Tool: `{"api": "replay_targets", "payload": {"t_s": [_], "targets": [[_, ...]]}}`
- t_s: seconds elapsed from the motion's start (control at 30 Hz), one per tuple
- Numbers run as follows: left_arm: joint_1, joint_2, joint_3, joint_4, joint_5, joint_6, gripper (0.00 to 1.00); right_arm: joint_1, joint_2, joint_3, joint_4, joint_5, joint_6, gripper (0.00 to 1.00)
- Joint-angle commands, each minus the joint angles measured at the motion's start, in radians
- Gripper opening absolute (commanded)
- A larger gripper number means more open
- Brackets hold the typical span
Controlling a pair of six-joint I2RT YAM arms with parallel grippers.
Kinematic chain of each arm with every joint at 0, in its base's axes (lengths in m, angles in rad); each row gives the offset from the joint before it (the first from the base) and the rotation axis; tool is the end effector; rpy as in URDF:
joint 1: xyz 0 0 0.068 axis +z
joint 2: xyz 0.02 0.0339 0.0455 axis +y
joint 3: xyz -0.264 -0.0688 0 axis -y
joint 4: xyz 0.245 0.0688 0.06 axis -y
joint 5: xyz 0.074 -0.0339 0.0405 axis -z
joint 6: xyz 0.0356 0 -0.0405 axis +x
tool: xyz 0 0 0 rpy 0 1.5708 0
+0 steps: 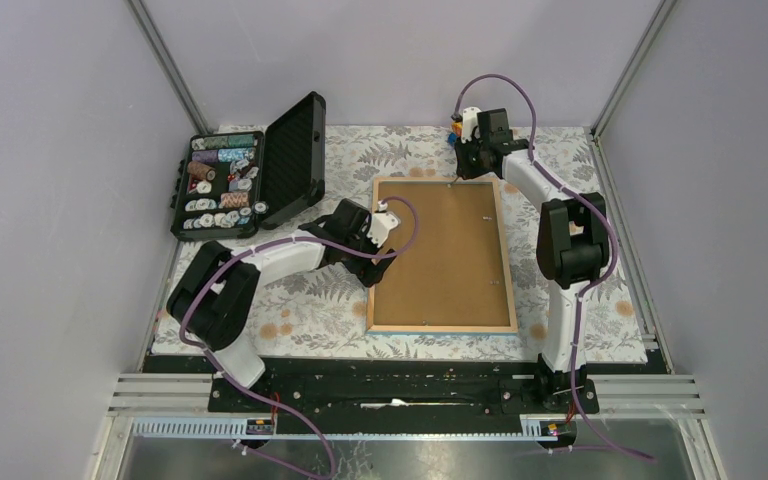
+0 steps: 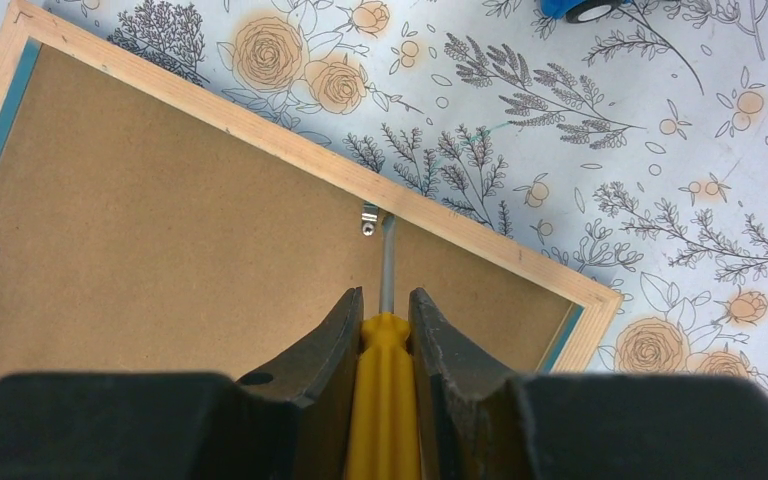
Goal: Take the photo out of the frame
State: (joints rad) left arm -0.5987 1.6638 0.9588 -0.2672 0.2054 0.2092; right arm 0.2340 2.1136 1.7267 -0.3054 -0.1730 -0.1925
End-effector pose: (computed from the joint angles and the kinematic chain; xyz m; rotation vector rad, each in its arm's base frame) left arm 0.2696 -0.1927 0.1734 1.0824 2.3248 -0.4122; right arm 0.4751 0.1195 0.2331 -0.5678 2.1874 0.2178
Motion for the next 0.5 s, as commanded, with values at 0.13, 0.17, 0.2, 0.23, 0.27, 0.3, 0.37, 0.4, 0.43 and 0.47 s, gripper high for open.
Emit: {"api": "replay_targets", "payload": {"t_s": [0.13, 0.17, 0.2, 0.23, 0.27, 0.3, 0.37, 0.4, 0.43, 0.47], "targets": [[0.005, 0.027, 0.034, 0.039, 0.018, 0.008, 0.92, 0.025, 0.030, 0.035, 0.016, -0.032, 0.037, 0.00], [0.005, 0.030, 0.035, 0.038, 0.019, 0.009, 0.92, 0.026, 0.030, 0.037, 0.013, -0.040, 0.038, 0.00], [0.005, 0.032, 0.035, 0.038, 0.019, 0.009, 0.92, 0.027, 0.032, 0.037, 0.011, -0.048, 0.041, 0.00], [0.005, 0.034, 0.036, 0.036, 0.020, 0.009, 0.92, 0.028, 0.031, 0.039, 0.008, -0.058, 0.042, 0.00], [0.005, 0.034, 0.037, 0.037, 0.020, 0.011, 0.92, 0.029, 0.033, 0.039, 0.005, -0.068, 0.041, 0.00], [0.005, 0.034, 0.037, 0.036, 0.020, 0.012, 0.92, 0.029, 0.034, 0.039, 0.002, -0.081, 0.039, 0.00], [0.005, 0.043, 0.039, 0.031, 0.018, 0.015, 0.92, 0.031, 0.035, 0.035, -0.002, -0.108, 0.031, 0.00], [0.006, 0.048, 0.041, 0.030, 0.014, 0.016, 0.92, 0.032, 0.035, 0.031, -0.005, -0.125, 0.027, 0.00], [0.006, 0.052, 0.041, 0.029, 0.010, 0.018, 0.92, 0.033, 0.035, 0.029, -0.008, -0.140, 0.021, 0.00], [0.008, 0.056, 0.042, 0.029, 0.009, 0.020, 0.92, 0.034, 0.035, 0.027, -0.011, -0.151, 0.015, 0.00]]}}
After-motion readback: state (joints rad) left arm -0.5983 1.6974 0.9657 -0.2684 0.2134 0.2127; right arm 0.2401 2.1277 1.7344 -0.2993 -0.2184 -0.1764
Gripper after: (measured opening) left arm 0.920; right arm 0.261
